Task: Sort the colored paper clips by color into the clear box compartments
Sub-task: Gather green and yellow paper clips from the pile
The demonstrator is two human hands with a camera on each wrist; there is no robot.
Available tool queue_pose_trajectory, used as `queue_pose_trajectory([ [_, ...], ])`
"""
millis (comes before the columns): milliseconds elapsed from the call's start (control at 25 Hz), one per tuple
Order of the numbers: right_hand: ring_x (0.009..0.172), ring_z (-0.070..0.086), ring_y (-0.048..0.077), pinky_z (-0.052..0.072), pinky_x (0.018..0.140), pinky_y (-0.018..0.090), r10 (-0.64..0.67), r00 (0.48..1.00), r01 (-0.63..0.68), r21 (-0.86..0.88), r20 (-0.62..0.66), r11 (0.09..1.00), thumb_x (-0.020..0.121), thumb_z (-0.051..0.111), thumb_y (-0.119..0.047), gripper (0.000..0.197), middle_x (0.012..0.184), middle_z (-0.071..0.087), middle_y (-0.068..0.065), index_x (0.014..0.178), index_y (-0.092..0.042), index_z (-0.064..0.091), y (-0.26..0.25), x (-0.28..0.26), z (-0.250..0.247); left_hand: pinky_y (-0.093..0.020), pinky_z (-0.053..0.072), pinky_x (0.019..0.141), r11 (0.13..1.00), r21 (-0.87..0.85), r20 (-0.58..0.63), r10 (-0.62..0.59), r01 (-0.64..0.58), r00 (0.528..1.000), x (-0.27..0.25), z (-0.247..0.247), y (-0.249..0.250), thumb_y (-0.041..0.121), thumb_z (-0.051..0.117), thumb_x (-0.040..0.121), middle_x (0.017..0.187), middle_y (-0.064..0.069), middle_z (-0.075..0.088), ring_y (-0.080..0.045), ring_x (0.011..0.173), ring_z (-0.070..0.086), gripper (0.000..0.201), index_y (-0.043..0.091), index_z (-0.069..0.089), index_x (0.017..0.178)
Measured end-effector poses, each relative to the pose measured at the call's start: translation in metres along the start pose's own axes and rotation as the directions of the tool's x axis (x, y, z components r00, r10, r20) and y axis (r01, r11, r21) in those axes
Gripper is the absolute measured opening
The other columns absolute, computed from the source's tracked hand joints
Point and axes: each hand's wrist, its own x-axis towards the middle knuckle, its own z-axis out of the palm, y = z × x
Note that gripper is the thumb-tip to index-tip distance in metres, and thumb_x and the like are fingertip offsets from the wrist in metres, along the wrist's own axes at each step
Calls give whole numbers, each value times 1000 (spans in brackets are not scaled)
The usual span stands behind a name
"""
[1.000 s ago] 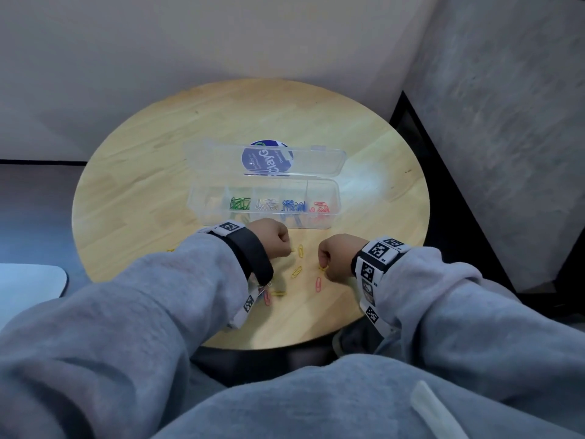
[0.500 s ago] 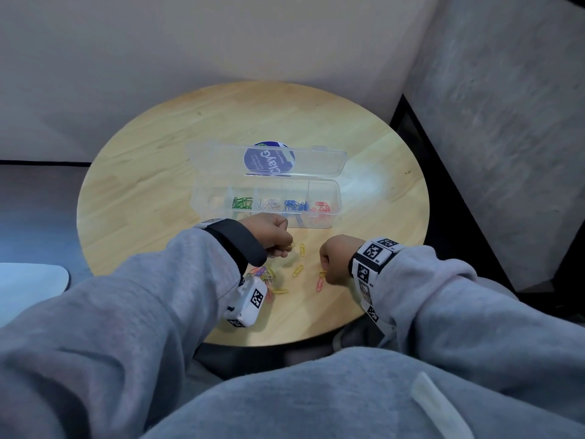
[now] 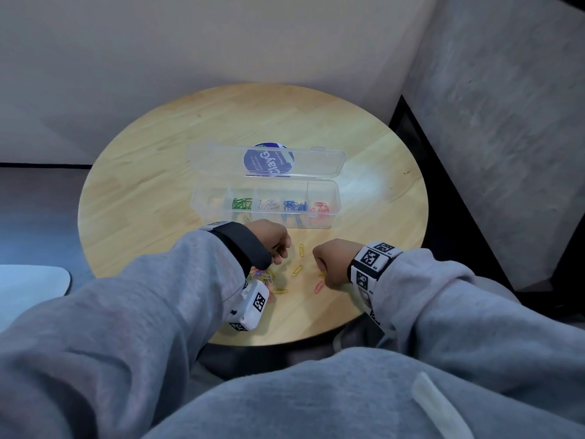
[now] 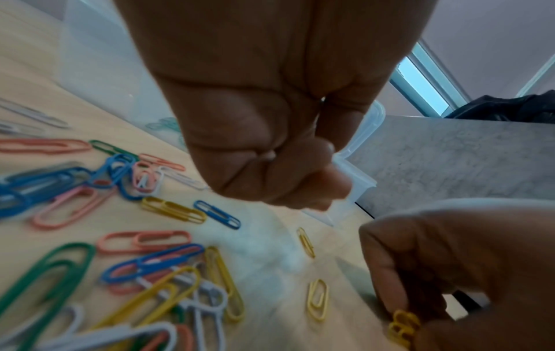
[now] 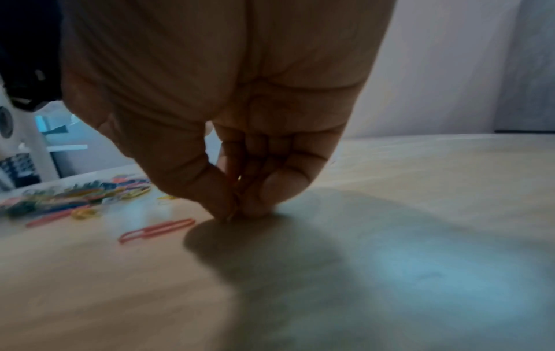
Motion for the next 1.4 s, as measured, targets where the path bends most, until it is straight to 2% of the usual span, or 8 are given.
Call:
queue_pose_trajectory([
  [160,68,53,12,41,55,22,92,995,-94,393,25,915,80,55,-6,16,79,57,-4,86,-21,59,12,-1,-5,-22,38,59,895,427,39,121,-127,992,2,4,3,17,54,88,73,-2,53,-21,69,51,6,12,54,87],
  [280,57,50,20,48,55,26,117,981,-190,862,153,470,89,41,5,22,66,51,12,75,-5,55,24,-6,-16,-25,41,71,699,693,58,189,-176,980,2,9,4,20,60,82,90,-1,58,-19,84,53,13,13,62,93],
  [600,65,56,22,48,45,20,153,971,-177,983,182,-49,88,27,5,31,70,45,12,68,-5,47,47,-10,-6,-34,56,85,502,853,92,129,-145,987,14,29,3,29,76,63,96,-3,74,-23,92,69,30,17,71,90],
  [760,62,55,21,46,42,19,164,972,-163,986,168,-46,88,30,5,29,70,44,11,69,-4,49,50,-10,-3,-26,49,73,486,843,134,228,-232,964,8,29,3,20,64,78,92,-1,68,-22,85,61,9,15,65,85],
  [1000,59,49,19,43,39,18,168,970,-187,981,176,56,85,33,7,24,71,44,11,74,-3,51,44,-9,-6,-24,40,55,908,276,63,308,-314,949,-2,15,7,2,42,83,62,-3,57,-19,58,52,23,17,38,66],
  [1200,57,44,16,40,38,16,162,967,-210,975,195,75,88,33,5,23,67,39,7,75,-4,49,37,-12,-11,-18,28,43,970,19,131,237,-241,963,-3,15,16,-5,31,87,58,-5,50,-13,43,42,27,17,46,80],
  [1280,57,44,15,40,42,17,171,968,-201,976,185,82,90,35,1,22,66,39,6,75,-5,50,37,-13,-13,-20,31,49,906,295,127,276,-302,953,0,14,17,3,43,87,66,1,50,-13,54,43,21,21,53,88],
  [1400,58,42,14,36,52,20,181,968,-192,977,172,97,93,38,-3,20,66,39,4,78,-6,52,38,-13,-16,-23,37,68,519,800,145,317,-299,937,5,13,17,10,54,83,89,1,54,-18,80,50,32,25,56,111],
])
